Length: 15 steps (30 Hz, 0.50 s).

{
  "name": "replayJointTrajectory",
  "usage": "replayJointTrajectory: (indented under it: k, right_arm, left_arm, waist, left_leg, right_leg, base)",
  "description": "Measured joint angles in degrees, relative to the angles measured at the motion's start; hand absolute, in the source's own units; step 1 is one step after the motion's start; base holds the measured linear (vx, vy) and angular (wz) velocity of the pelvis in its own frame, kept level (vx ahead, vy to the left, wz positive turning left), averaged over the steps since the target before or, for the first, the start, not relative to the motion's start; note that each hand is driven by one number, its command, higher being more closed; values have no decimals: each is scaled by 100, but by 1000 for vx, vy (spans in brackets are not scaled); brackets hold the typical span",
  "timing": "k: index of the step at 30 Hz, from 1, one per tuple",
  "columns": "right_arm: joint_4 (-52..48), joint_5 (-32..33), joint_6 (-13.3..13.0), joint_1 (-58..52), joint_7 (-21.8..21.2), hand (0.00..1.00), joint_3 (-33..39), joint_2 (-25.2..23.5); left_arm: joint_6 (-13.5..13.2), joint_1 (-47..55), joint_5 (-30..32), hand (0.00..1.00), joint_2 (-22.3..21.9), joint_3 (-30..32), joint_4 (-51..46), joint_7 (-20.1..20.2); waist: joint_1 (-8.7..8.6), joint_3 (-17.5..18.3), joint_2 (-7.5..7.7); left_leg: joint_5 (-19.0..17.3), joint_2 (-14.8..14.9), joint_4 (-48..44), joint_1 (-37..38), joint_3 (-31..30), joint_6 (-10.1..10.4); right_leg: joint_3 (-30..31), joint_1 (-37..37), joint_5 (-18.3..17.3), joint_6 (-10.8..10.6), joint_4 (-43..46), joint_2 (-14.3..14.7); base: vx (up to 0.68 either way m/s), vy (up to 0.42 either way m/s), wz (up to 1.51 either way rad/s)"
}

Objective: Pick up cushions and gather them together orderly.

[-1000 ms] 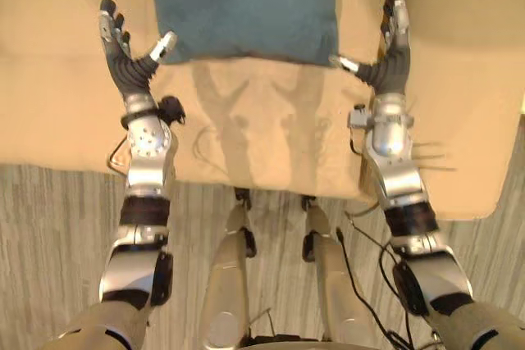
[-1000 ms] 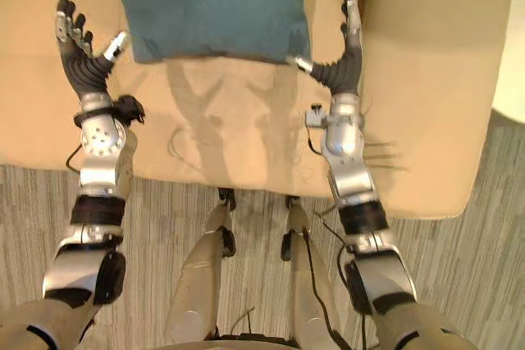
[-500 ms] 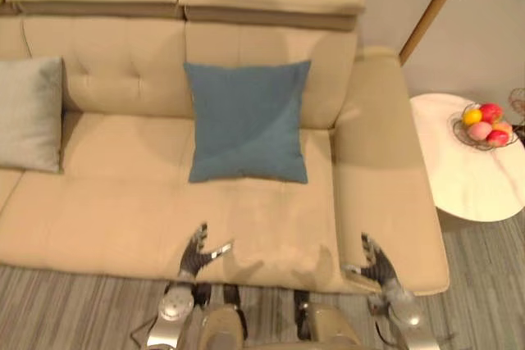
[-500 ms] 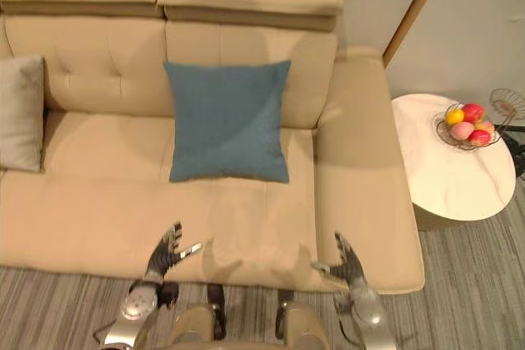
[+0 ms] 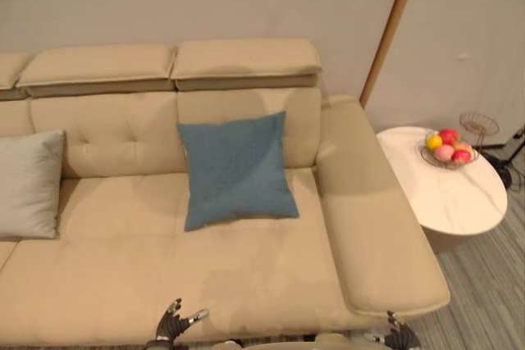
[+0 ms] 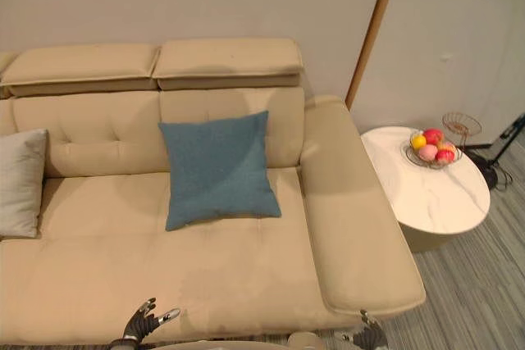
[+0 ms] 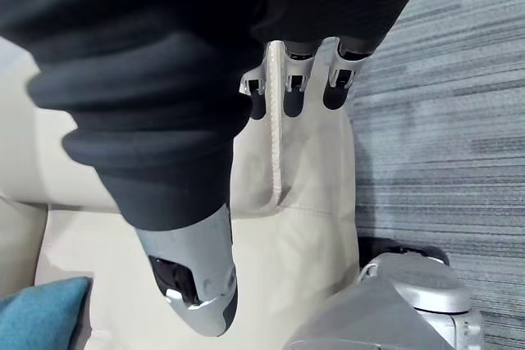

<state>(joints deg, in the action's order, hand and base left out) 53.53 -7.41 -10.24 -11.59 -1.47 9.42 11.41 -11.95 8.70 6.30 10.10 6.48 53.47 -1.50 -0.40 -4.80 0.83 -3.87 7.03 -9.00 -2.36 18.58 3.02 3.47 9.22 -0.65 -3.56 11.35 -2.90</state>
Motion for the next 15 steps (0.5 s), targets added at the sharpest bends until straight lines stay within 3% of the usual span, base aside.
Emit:
replayJointTrajectory:
  k: [1, 2, 3, 4, 5, 6, 7, 9, 10, 12, 14, 15]
  right_arm:
    - [-97, 1, 7, 8, 1, 0, -100, -13]
    - [-179, 4, 13, 84, -1, 0, -120, -50]
    - [-196, 3, 17, 60, -1, 0, -126, -83]
    - [-205, 4, 22, -8, 0, 0, -137, -178]
    - [-208, 7, 23, -18, 0, 0, -207, -223]
    - [-213, 6, 27, -10, -1, 0, -282, -218]
    - [-281, 7, 47, 241, 6, 0, -331, -205]
    - [-452, 25, 38, 418, 54, 0, -295, -152]
    - [-487, 45, 35, 458, 61, 0, -281, -158]
    - [-458, 131, 40, 543, 65, 0, -285, -152]
    - [-343, 224, 66, 476, 147, 0, -235, -157]
    - [-258, 259, 80, 491, 171, 0, -175, -159]
  left_arm:
    - [7, -112, -4, 0, -7, -8, -162, 0]
    - [-10, -182, -20, 0, -28, -1, -330, -9]
    - [-14, -211, -25, 0, -25, -18, -373, -11]
    - [-8, -232, -48, 0, -25, -86, -462, -19]
    - [-3, -240, -51, 0, -24, -141, -510, -47]
    - [1, -244, -51, 0, -14, -155, -538, -68]
    - [25, -325, -52, 0, -30, -149, -592, -121]
    - [35, -399, -104, 0, -231, -201, -603, -123]
    - [35, -429, -119, 0, -276, -232, -608, -123]
    - [36, -416, -124, 0, -330, -379, -585, -114]
    - [37, -349, -174, 0, -339, -387, -592, -113]
    - [40, -294, -174, 0, -339, -375, -592, -113]
  waist:
    - [42, -51, -39]
    - [82, -116, -92]
    - [93, -113, -63]
    - [115, -110, -18]
    - [121, -45, 111]
    - [137, -22, 168]
    - [175, -68, 259]
    - [240, -165, 13]
    - [316, -172, -36]
    - [378, -323, -270]
    - [206, -360, -272]
    - [152, -374, -236]
  left_leg:
    - [-12, 121, -167, -262, 24, -38]
    - [12, 259, -228, -356, 30, -77]
    - [21, 259, -277, -396, -3, -78]
    - [28, 220, -444, -507, -150, -79]
    - [46, 174, -624, -647, -251, -71]
    - [64, 169, -778, -798, -273, -70]
    - [222, 253, -1019, -1135, -288, -51]
    - [528, 473, -780, -1309, -280, 66]
    - [647, 510, -693, -1372, -264, 115]
    - [1222, 697, -262, -1432, -421, 228]
    - [1392, 706, 31, -1352, -421, 288]
    - [1245, 643, -211, -1327, -402, 222]
  right_leg:
    - [30, 88, 186, -278, -65, 33]
    - [-118, 340, -286, -141, 969, 34]
    - [-193, 448, -607, -144, 1759, -39]
    - [-221, 392, -1021, -394, 3021, -253]
    - [-173, 239, -1085, -465, 3455, -439]
    - [-135, 98, -1157, -506, 3432, -522]
    - [-159, -129, -1600, -554, 2852, -416]
    - [-299, -213, -1763, -318, 2146, -189]
    - [-363, -242, -1805, -238, 1943, -106]
    - [-627, -305, -1832, 163, 1539, 152]
    - [-985, -252, -1754, 365, 1570, 156]
    - [-1025, -196, -1703, 466, 1572, 85]
  base:
    - [-168, 36, 0]
    - [-191, 34, 3]
    - [-111, -48, 29]
    - [-73, -134, 49]
    - [-75, -178, 51]
    - [-175, -277, 36]
    - [-217, -238, 22]
    - [-283, -203, 3]
    - [-327, -182, -16]
    - [-371, -205, 16]
    - [-371, -157, 67]
    - [-304, -98, 51]
